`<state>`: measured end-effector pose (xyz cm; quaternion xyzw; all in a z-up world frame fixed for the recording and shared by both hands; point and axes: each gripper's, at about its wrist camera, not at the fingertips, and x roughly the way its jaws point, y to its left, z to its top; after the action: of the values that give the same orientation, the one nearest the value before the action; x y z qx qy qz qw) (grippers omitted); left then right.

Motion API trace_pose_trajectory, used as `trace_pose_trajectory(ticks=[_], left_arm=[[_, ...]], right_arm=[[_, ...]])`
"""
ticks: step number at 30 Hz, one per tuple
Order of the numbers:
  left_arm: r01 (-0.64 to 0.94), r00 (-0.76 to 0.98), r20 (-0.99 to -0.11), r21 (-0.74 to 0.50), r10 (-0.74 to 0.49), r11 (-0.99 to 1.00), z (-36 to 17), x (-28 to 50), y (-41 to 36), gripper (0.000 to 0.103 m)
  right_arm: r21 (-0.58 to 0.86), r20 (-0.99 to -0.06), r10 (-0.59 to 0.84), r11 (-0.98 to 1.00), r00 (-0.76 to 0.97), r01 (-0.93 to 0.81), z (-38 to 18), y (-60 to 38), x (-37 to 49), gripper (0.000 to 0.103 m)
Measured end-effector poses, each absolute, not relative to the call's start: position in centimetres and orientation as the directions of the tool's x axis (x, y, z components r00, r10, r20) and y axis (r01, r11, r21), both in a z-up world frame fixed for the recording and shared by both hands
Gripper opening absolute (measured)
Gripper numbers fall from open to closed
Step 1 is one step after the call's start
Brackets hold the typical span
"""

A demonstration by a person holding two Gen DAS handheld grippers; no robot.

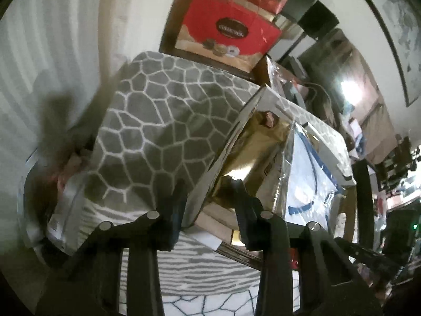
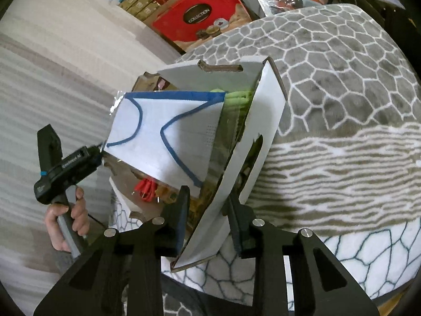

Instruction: Organize objects

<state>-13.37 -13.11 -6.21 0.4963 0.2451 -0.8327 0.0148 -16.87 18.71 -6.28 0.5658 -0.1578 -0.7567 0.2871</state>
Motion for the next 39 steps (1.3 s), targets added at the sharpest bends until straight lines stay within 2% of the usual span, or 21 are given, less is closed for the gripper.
trace_pose_trajectory(ticks=[8,15,36,37,38,39], left_arm=[[0.234,-0.477,-0.853,-0.354,0.21,-0.905,-5.5,-11.6,-9.7,0.029],[0.194,-0.473,-0.845,-0.376,0.249,-0.906,-5.2,-10.3,-6.6,0.029],[0.175,-0.467,-0.854,-0.344,0.23,-0.923,-5.2,-12.2,-4.5,0.029],[0.176,-0.469,-0.851,-0.352,0.236,-0.919,-5.2,-12.1,-4.6,0.031],[0.185,-0.473,-0.85,-0.354,0.233,-0.917,-5.2,-12.0,-4.8,0.037],[0.195,-0.476,-0.852,-0.344,0.218,-0.918,-5.2,-11.9,-4.9,0.041]], right_arm=[[0.506,-0.794,-0.558,-0.826,-0.241,0.248,-5.4,19.9,-19.8,0.025],[0.445,-0.828,-0.497,-0.864,-0.258,0.236,-5.4,21.5,-23.2,0.025],[0.384,-0.841,-0.447,-0.89,-0.305,0.244,-5.2,22.9,-24.6,0.025],[0.384,-0.84,-0.448,-0.89,-0.307,0.248,-5.2,22.9,-24.6,0.026],[0.387,-0.837,-0.452,-0.887,-0.308,0.25,-5.2,23.0,-24.5,0.028],[0.393,-0.832,-0.456,-0.886,-0.315,0.246,-5.2,23.1,-24.3,0.033]])
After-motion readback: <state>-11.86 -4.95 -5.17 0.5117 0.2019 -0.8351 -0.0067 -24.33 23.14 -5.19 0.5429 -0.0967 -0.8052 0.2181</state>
